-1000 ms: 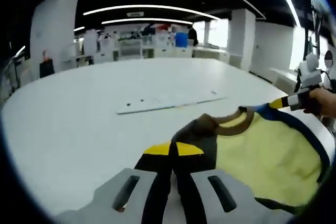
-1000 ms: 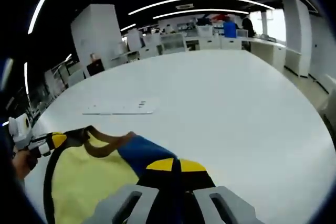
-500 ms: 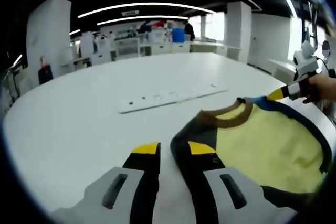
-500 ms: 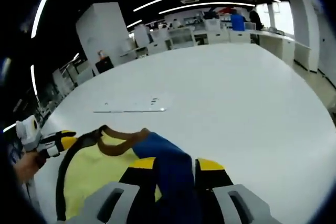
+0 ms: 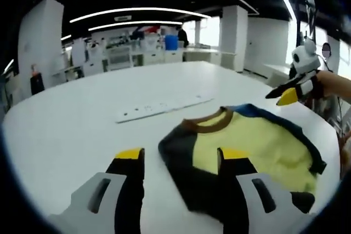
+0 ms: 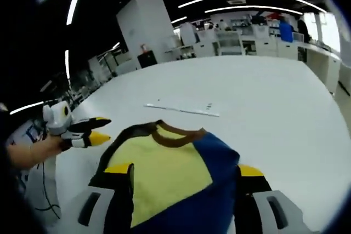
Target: Fold the garment on the visible template until the final outline fits inside the template.
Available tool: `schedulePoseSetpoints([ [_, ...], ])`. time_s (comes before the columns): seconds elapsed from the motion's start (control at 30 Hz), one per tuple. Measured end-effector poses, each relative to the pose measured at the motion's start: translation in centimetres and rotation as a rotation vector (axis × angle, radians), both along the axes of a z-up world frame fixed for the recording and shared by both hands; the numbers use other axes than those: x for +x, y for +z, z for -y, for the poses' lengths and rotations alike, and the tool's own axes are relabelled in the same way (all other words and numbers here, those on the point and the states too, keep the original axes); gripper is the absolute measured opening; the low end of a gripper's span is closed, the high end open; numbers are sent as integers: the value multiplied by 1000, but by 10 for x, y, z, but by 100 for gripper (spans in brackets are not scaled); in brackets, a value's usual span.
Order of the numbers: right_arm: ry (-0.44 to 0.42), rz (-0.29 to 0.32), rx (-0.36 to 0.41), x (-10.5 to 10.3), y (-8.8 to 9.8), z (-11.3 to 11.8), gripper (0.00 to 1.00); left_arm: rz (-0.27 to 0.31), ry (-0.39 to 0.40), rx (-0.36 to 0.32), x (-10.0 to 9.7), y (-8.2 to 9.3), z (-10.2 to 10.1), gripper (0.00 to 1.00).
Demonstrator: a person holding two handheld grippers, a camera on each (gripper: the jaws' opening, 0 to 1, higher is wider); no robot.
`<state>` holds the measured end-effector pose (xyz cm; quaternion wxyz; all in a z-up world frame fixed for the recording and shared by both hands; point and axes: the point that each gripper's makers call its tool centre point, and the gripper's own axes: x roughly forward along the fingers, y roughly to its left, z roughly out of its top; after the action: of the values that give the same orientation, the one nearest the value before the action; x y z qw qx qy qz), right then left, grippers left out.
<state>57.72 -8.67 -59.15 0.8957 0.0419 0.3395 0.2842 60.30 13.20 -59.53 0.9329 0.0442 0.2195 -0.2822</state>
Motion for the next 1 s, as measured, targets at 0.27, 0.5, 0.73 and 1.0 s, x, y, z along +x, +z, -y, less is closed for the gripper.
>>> schedulePoseSetpoints([
  [0.27, 69, -7, 34, -42, 13, -16, 79, 5, -46, -32, -35, 19, 0, 60],
  [0.5, 98, 19, 23, -75, 22, -19, 78, 1, -100, -54, -70, 28, 6, 65],
  [0.73, 124, -1, 9, -110, 15, -19, 77, -16, -124, -50, -104, 26, 7, 66],
  [1.0, 138, -30, 14, -147, 7, -21, 73, -37, -135, -61, -137, 21, 10, 67],
])
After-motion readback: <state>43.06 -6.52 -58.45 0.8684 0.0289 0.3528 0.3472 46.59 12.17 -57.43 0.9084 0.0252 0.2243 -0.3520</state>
